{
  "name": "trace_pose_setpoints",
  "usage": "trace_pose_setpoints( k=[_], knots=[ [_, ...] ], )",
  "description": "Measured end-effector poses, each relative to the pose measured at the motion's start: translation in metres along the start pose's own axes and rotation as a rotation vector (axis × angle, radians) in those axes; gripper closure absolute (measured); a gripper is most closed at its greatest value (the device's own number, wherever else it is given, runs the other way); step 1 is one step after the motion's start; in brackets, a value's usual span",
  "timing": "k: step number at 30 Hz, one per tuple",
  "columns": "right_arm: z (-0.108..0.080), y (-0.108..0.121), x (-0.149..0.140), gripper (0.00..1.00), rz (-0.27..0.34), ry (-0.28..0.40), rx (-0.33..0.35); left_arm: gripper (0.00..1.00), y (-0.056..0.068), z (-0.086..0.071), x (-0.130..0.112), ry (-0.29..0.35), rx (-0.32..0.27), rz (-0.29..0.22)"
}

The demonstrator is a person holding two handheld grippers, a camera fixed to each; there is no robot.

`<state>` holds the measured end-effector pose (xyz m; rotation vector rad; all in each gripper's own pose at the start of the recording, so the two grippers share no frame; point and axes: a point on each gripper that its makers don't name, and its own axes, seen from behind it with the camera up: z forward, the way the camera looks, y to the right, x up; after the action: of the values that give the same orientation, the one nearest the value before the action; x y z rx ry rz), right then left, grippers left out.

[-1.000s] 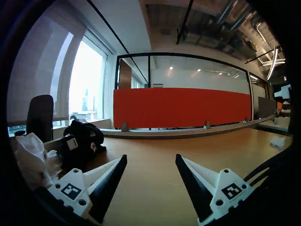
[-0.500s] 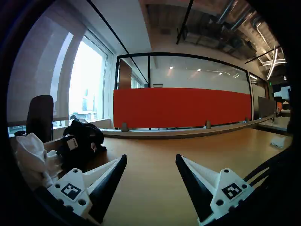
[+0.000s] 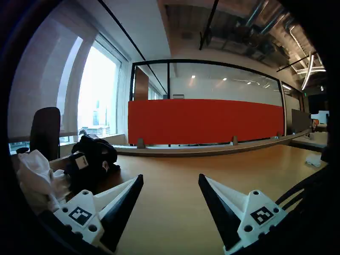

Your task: Fold towel

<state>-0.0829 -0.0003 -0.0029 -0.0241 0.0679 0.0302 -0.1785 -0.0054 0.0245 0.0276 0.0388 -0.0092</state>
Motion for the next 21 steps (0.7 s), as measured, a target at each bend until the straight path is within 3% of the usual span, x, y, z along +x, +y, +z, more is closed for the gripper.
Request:
trace_pose_setpoints(
  k=[8, 21],
  knots=[
    [0.0, 0.002, -0.03, 0.0, 0.039, -0.021, 0.009, 0.04, 0.001, 0.0, 0.0, 0.0, 0.0, 0.0],
    [0.001, -0.001, -0.066, 0.0, 0.031, -0.041, 0.035, 0.04, 0.001, 0.0, -0.001, 0.0, 0.0, 0.0]
  ],
)
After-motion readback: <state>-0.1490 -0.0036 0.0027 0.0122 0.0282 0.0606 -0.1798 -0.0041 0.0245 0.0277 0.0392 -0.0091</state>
